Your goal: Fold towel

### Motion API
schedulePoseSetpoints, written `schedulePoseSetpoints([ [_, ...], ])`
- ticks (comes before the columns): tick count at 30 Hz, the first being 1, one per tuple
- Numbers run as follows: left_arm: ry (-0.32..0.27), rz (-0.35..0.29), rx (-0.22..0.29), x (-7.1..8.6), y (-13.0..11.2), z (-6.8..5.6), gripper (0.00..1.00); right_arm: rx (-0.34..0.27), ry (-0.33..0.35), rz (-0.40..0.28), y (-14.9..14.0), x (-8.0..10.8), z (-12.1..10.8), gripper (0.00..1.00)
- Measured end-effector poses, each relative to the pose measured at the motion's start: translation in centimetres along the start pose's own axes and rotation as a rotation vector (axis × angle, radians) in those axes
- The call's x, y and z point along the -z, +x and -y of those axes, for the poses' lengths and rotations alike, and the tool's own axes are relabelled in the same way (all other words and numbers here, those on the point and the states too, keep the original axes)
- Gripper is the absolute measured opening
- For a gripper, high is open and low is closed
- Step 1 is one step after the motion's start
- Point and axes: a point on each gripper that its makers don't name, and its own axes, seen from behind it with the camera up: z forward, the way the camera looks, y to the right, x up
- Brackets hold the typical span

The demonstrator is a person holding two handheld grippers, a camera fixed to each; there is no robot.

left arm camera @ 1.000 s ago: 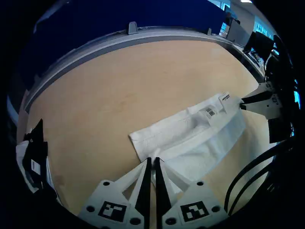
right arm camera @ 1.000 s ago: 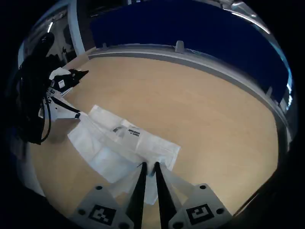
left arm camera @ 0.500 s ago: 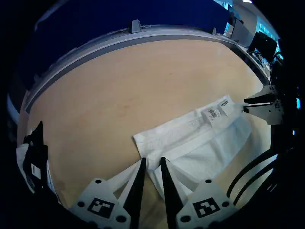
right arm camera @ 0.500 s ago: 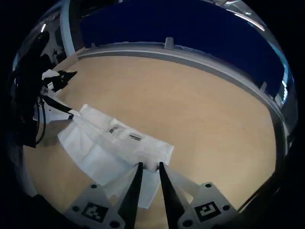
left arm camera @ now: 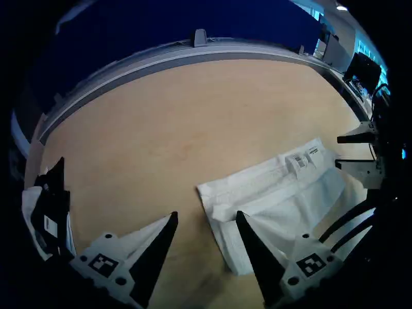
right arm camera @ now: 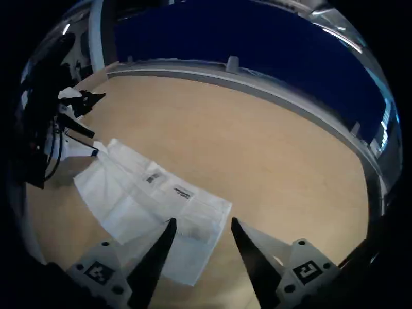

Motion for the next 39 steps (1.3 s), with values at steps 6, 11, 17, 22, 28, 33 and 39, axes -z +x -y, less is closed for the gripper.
schedulePoseSetpoints([
  [6,0.006,-0.003,0.003,0.1,-0.1,0.2,0.92,0.084,0.014,-0.016,-0.1,-0.4,1.3,0.98],
  [11,0.014,-0.025,0.005,0.9,0.2,0.7,0.96,0.111,0.029,-0.02,0.2,-0.7,2.1,1.0],
  [17,0.027,-0.03,0.032,1.7,-0.4,1.7,0.96,0.112,0.033,-0.02,0.5,-0.9,2.3,1.0],
  [22,0.038,-0.029,0.051,2.2,-1.1,2.4,0.96,0.118,0.029,-0.017,0.5,-1.0,2.2,1.0],
  [28,0.054,-0.028,0.069,2.9,-1.9,3.3,0.96,0.125,0.017,-0.012,0.5,-1.4,1.9,1.0],
  [33,0.065,-0.027,0.085,3.8,-2.9,4.1,0.96,0.12,0.006,-0.007,0.8,-2.0,1.5,1.0],
  [39,0.079,-0.021,0.113,4.9,-4.4,5.0,0.96,0.102,-0.01,-0.007,1.8,-2.5,0.6,1.0],
])
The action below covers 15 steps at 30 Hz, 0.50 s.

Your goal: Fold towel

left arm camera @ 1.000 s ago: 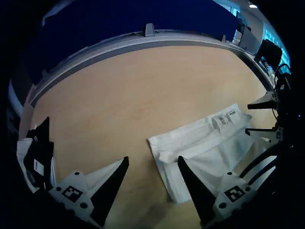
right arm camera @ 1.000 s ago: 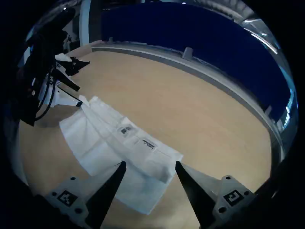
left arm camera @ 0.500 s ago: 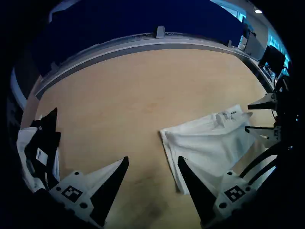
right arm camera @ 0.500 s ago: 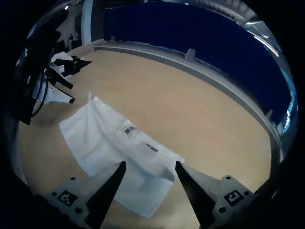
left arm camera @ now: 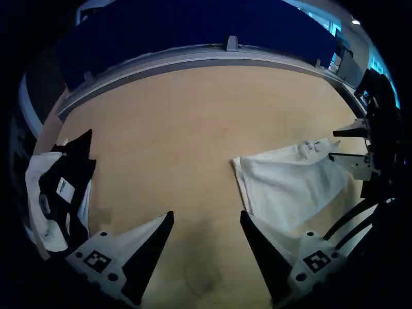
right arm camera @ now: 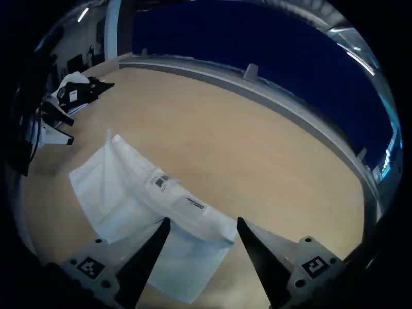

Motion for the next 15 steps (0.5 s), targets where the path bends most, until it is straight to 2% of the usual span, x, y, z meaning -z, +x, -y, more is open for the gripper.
schedulePoseSetpoints([
  [7,0.016,0.011,0.024,0.9,-1.7,1.0,0.96,-0.045,-0.024,0.021,0.2,-1.1,-1.2,1.0],
  [15,0.024,0.025,0.048,1.4,-3.1,1.0,0.96,-0.11,-0.04,0.044,-0.2,-2.3,-1.8,1.0],
])
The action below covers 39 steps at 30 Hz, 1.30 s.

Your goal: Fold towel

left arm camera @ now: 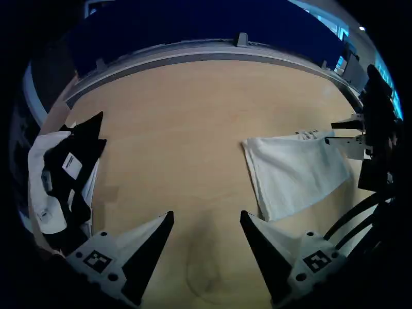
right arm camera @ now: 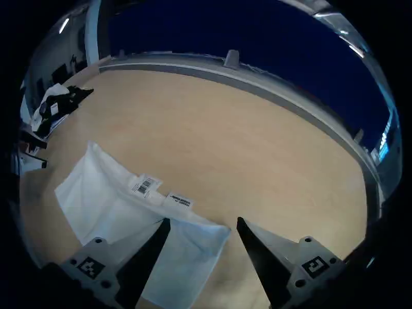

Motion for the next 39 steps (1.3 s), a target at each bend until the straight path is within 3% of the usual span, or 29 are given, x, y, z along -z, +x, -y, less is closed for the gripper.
schedulePoseSetpoints([
  [14,0.0,0.006,0.013,0.2,-0.6,-0.6,0.96,-0.089,-0.004,-0.002,0.1,0.0,-0.8,1.0],
  [21,0.005,0.001,0.022,1.0,-0.9,-0.6,0.96,-0.069,0.04,-0.007,-1.5,2.3,0.0,1.0],
  [30,0.007,-0.006,0.073,2.4,-1.9,-0.7,0.96,-0.016,0.095,0.001,-5.9,6.1,1.7,1.0],
  [39,0.0,0.003,0.12,3.5,-3.6,-1.1,0.96,-0.034,0.145,0.016,-8.9,6.7,3.1,1.0],
])
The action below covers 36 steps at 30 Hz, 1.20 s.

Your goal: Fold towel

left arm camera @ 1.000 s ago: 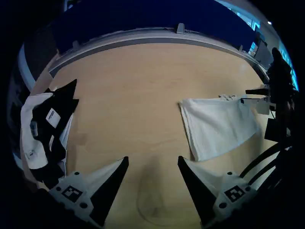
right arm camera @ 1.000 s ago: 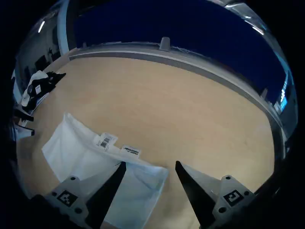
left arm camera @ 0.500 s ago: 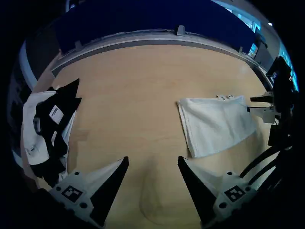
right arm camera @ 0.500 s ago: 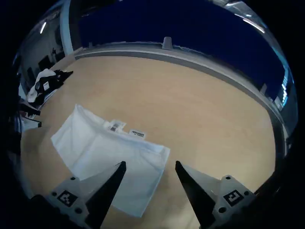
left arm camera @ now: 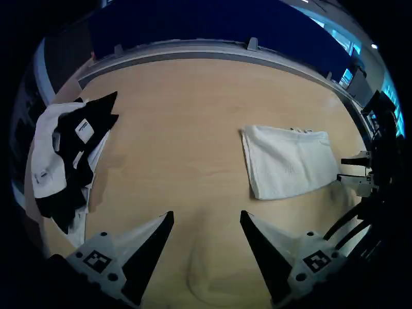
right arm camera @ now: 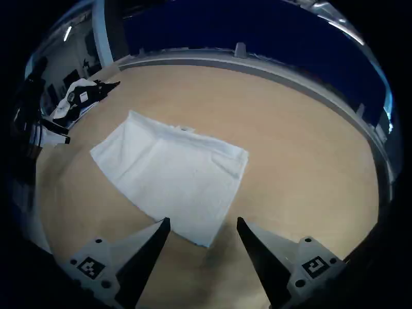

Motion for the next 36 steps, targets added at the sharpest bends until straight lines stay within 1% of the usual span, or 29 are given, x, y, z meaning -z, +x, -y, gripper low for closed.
schedulePoseSetpoints([
  [5,-0.005,0.005,0.012,0.3,-0.8,-0.3,0.96,-0.009,0.014,0.006,-0.7,-0.3,0.2,0.99],
  [7,-0.007,0.005,0.015,0.3,-1.0,-0.3,0.96,-0.006,0.022,0.011,-1.0,-0.4,0.3,0.96],
  [11,-0.01,0.007,0.022,0.5,-1.3,-0.4,0.96,0.003,0.032,0.02,-1.6,-0.4,0.5,0.85],
  [14,-0.01,0.009,0.024,0.5,-1.4,-0.5,0.96,0.003,0.035,0.016,-1.7,-0.4,0.5,0.81],
  [15,-0.01,0.009,0.025,0.5,-1.5,-0.5,0.96,0.001,0.039,0.016,-1.7,-0.3,0.5,0.79],
  [18,-0.01,0.011,0.025,0.6,-1.6,-0.5,0.96,-0.004,0.056,0.02,-1.9,-0.1,0.7,0.67],
  [22,-0.01,0.013,0.025,0.6,-1.7,-0.7,0.96,-0.002,0.052,0.016,-2.1,0.0,0.7,0.58],
  [25,-0.011,0.017,0.026,0.6,-1.9,-0.9,0.96,-0.007,0.042,0.012,-2.1,-0.1,0.4,0.45],
  [30,-0.011,0.024,0.024,0.4,-2.2,-1.2,0.96,-0.026,0.045,0.012,-2.1,-0.1,0.0,0.37],
  [31,-0.011,0.025,0.024,0.4,-2.3,-1.2,0.96,-0.028,0.045,0.012,-2.1,-0.1,0.0,0.34],
  [34,-0.01,0.027,0.022,0.3,-2.4,-1.3,0.96,-0.032,0.038,0.013,-2.1,-0.1,-0.2,0.21],
  [35,-0.009,0.027,0.021,0.3,-2.4,-1.4,0.96,-0.031,0.034,0.012,-2.1,-0.1,-0.3,0.19],
  [36,-0.009,0.027,0.021,0.2,-2.4,-1.4,0.96,-0.032,0.032,0.013,-2.1,-0.2,-0.3,0.18],
])
